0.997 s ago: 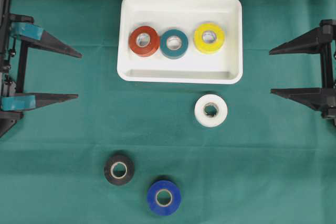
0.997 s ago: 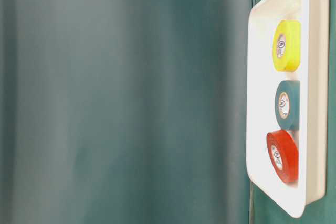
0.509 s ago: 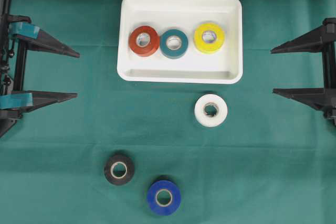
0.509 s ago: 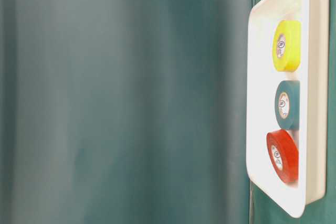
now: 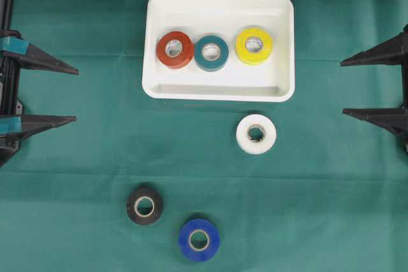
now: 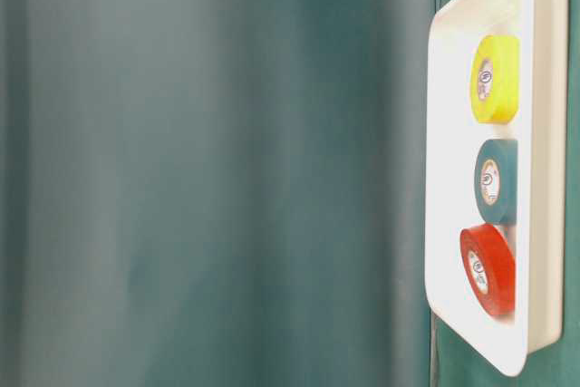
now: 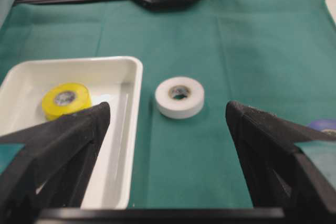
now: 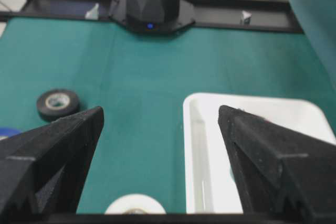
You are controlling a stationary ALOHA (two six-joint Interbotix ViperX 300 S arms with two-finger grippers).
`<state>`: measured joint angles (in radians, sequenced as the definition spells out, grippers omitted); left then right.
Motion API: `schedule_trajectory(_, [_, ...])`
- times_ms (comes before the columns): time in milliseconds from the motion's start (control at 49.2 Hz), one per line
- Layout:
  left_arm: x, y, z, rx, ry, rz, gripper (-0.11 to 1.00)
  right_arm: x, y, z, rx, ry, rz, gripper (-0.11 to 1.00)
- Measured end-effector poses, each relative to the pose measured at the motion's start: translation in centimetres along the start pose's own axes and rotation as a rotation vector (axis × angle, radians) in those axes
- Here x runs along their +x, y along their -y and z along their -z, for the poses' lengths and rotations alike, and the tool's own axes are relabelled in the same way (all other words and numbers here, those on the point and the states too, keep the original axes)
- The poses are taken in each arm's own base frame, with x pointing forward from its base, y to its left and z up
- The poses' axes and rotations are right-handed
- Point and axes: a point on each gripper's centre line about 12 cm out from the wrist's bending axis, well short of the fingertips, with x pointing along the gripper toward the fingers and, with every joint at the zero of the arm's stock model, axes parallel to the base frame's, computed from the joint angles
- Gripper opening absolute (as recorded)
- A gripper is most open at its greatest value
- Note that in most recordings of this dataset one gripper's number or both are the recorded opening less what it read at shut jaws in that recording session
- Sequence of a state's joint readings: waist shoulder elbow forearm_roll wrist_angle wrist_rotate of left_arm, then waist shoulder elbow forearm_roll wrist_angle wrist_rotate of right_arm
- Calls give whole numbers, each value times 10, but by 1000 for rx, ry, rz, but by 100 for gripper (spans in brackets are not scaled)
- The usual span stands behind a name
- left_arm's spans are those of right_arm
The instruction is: Pick up the tape from a random location and place it into the white case.
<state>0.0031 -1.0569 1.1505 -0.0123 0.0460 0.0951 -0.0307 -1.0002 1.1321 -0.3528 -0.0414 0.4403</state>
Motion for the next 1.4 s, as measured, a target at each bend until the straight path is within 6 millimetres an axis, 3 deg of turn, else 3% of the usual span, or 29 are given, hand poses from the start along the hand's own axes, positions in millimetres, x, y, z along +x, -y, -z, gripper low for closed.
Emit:
schedule_trajectory(244, [0, 1, 14, 2, 3, -1, 97, -1, 1, 14, 1, -23, -3, 86])
schedule_trajectory(1404, [0, 1, 15, 0, 1, -1, 97, -2, 0, 13, 0, -14, -7, 86])
